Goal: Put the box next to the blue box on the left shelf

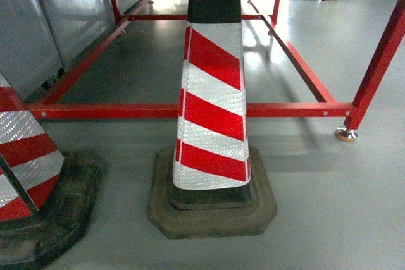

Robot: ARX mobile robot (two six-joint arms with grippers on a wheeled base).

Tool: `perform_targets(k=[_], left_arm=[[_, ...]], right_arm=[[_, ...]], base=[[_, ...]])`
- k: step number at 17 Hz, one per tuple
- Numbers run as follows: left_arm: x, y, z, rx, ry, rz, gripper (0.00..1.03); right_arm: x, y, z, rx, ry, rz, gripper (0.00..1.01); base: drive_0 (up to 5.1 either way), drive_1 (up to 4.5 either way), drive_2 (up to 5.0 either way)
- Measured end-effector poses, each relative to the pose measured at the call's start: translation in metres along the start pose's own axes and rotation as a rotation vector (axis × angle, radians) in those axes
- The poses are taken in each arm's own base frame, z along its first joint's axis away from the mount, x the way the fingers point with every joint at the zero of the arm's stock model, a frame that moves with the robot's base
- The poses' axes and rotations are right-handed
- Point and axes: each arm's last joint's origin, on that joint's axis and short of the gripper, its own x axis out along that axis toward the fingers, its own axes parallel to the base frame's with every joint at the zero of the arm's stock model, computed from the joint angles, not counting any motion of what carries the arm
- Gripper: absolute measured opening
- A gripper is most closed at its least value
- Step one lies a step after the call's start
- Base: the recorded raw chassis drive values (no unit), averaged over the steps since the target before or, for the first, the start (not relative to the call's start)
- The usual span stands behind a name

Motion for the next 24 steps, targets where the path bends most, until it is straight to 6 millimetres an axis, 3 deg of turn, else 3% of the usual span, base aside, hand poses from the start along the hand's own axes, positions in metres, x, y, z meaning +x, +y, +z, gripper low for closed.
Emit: perform_targets(k=[24], left_arm=[[0.0,0.0,0.0003,0.001,-0.003,0.0,0.98]], right_arm=[[0.0,0.0,0.0003,-0.001,-0.003,0.0,0.98]], base=[[0.0,0.0,0.0]])
